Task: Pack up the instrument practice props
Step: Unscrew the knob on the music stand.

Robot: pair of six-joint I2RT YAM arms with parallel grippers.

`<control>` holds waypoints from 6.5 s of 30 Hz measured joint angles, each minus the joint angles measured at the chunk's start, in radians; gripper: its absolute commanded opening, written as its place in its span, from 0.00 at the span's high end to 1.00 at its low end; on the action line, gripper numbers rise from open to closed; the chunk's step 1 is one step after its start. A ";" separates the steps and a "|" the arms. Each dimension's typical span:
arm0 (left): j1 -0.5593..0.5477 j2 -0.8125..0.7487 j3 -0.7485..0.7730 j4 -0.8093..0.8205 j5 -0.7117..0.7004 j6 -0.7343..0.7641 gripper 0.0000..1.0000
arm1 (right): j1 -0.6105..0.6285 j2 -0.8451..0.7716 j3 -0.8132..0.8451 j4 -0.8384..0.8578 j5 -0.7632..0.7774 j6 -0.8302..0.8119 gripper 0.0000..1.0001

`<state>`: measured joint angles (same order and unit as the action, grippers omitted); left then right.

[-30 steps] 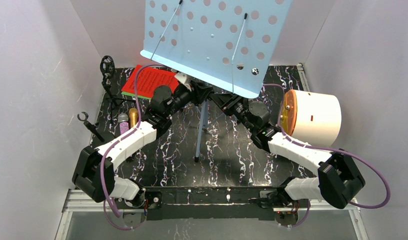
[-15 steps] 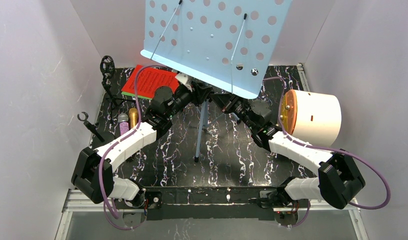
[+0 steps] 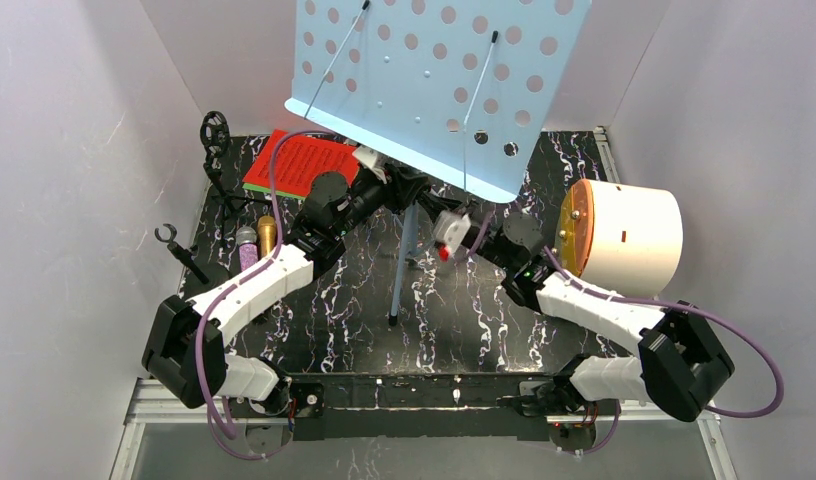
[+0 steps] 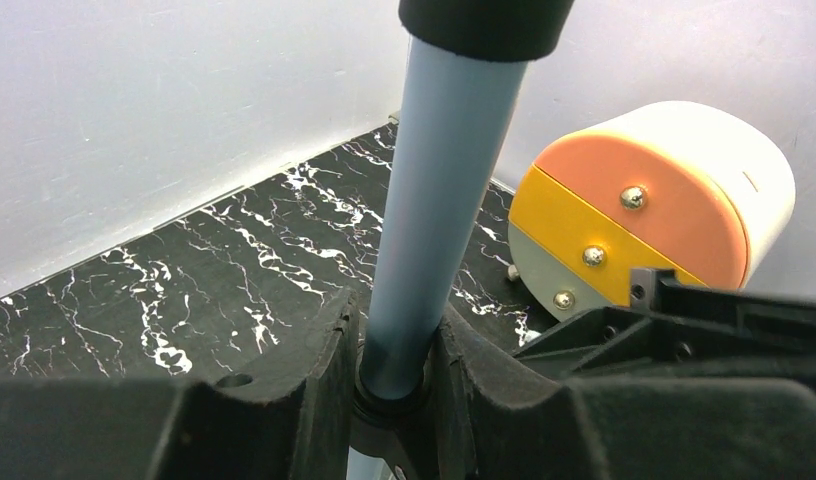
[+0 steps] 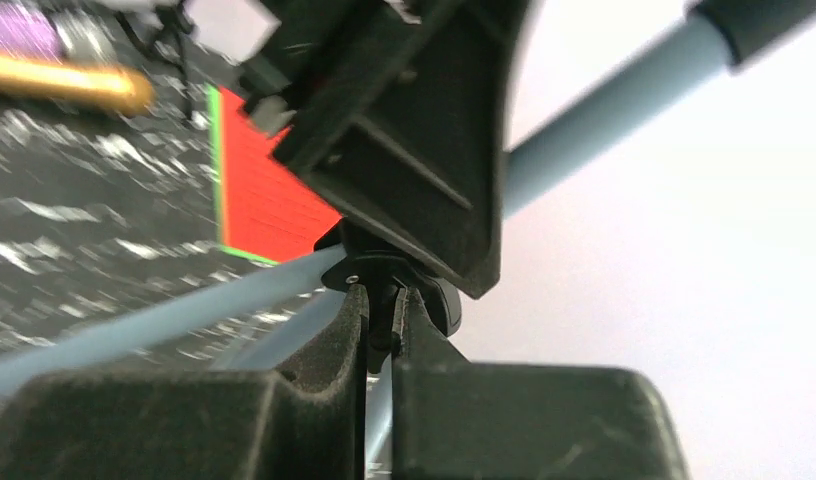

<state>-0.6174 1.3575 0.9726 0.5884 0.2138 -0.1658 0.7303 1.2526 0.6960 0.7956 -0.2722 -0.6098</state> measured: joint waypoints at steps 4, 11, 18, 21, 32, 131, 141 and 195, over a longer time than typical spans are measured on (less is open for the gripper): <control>-0.002 0.000 0.008 -0.015 0.000 -0.004 1.00 | 0.056 -0.001 -0.044 0.025 0.060 -0.428 0.99; -0.002 0.003 0.016 -0.027 -0.014 -0.013 1.00 | 0.114 0.032 -0.059 0.017 0.179 -0.933 0.99; -0.002 0.006 0.021 -0.034 -0.024 -0.019 1.00 | 0.137 0.050 -0.069 0.046 0.220 -1.044 0.75; -0.005 0.004 0.022 -0.039 -0.024 -0.019 1.00 | 0.135 0.024 -0.079 0.046 0.189 -0.880 0.50; -0.005 0.005 0.024 -0.038 -0.041 -0.018 1.00 | 0.137 -0.077 -0.162 0.092 0.201 0.097 0.14; 0.001 0.009 0.029 -0.046 -0.061 -0.019 1.00 | 0.067 -0.093 -0.094 -0.034 0.348 0.451 0.12; 0.001 0.009 0.029 -0.046 -0.060 -0.019 1.00 | 0.061 -0.071 -0.009 -0.107 0.451 1.094 0.20; 0.011 0.012 0.032 -0.046 -0.072 -0.019 1.00 | 0.029 0.078 -0.009 0.000 0.078 -0.945 0.99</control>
<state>-0.6067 1.3697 1.0042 0.5423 0.1417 -0.1844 0.7597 1.3304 0.6872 0.7952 -0.1944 -1.5547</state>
